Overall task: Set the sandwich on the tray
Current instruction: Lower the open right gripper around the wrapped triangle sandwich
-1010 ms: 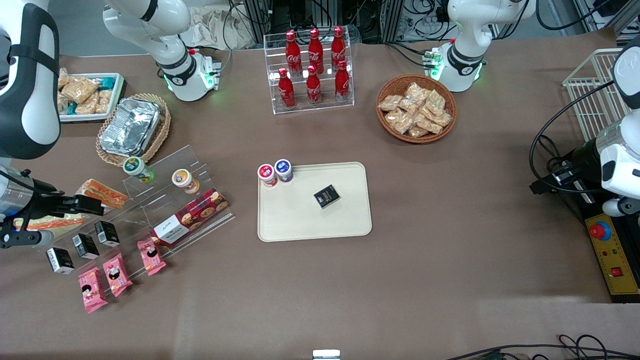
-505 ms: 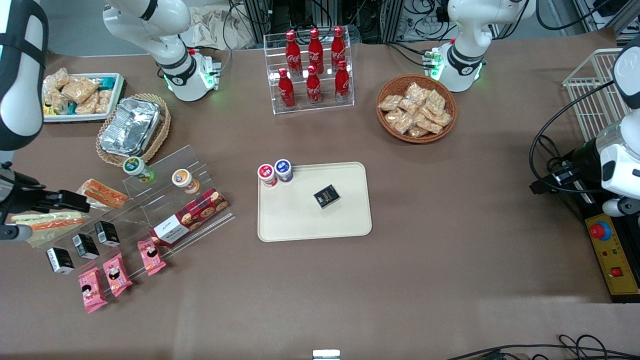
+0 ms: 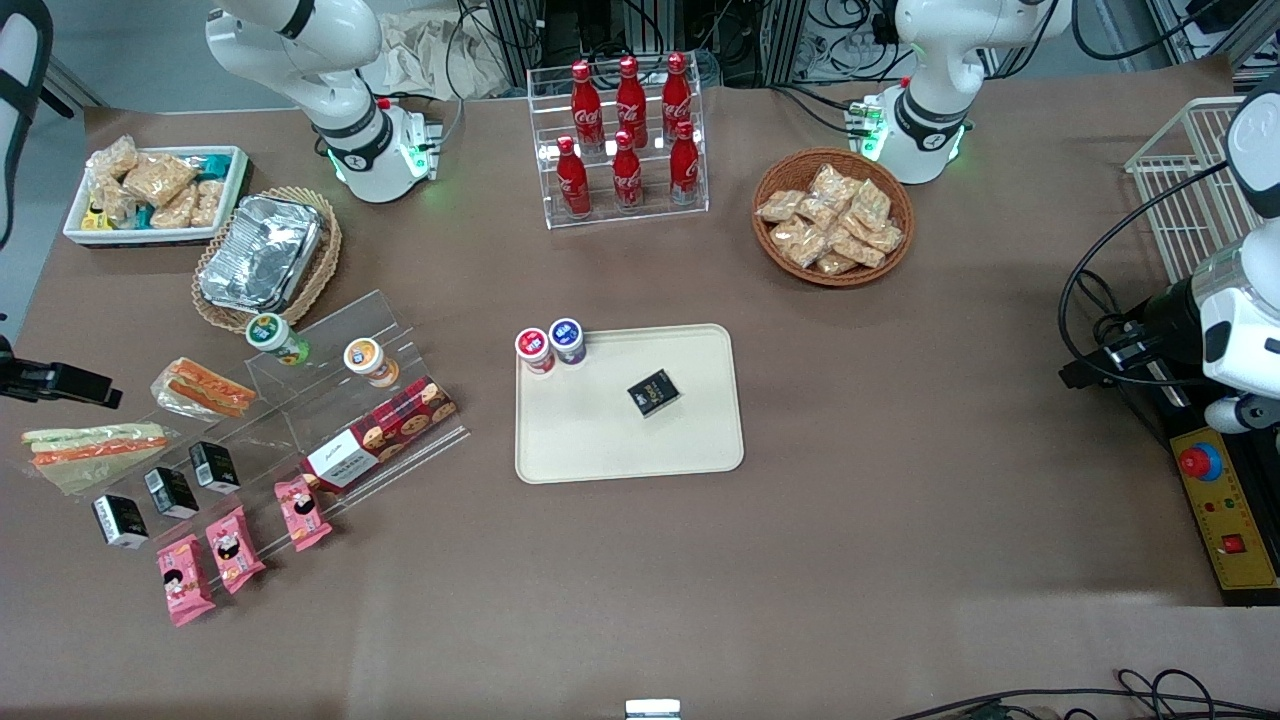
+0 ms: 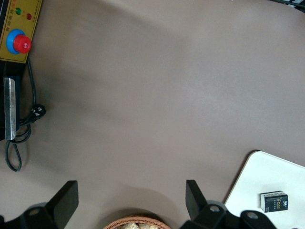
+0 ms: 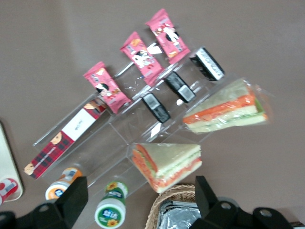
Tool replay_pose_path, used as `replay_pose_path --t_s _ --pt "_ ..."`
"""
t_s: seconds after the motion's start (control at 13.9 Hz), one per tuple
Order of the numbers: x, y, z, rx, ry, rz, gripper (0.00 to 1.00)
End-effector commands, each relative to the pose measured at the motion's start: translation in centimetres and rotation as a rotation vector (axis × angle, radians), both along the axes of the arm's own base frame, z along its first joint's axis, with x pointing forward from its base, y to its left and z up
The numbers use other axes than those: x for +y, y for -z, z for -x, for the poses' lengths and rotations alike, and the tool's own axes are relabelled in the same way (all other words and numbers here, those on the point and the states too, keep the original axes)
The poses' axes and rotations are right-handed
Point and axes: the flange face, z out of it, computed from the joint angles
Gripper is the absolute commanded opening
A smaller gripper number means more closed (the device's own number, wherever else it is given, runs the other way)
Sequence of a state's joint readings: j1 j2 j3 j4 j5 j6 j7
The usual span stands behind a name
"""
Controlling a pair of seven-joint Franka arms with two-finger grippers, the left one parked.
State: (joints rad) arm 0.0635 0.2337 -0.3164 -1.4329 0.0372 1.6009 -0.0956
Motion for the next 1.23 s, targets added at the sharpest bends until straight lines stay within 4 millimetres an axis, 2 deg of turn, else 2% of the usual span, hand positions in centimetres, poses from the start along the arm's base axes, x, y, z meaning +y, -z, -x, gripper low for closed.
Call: replay_pose_path --t_s 0.0,0.14,0.29,0.51,0.72,0.87,0.94,1.15 --pt "-2.7 0.1 0.7 0.0 -0.013 -0.005 1.0" --pt "-6.3 1.1 1.4 0.014 0.061 0.001 1.0" --pt "-9.1 2.9 1.2 0.027 0.115 0.035 1.0" --pt "-12.3 6.5 0.0 -0.016 0.326 0.044 1.0" --pt "-14.1 11.1 -1.4 -0.055 0.488 -0.056 0.99" --pt "-14.7 13.1 -1.8 -0.042 0.53 -0.05 0.99" --pt "-15.4 13.7 -1.5 -0.034 0.541 -0.047 0.99" --pt "-15.7 14.0 -1.6 -0.04 0.551 -0.046 0.98"
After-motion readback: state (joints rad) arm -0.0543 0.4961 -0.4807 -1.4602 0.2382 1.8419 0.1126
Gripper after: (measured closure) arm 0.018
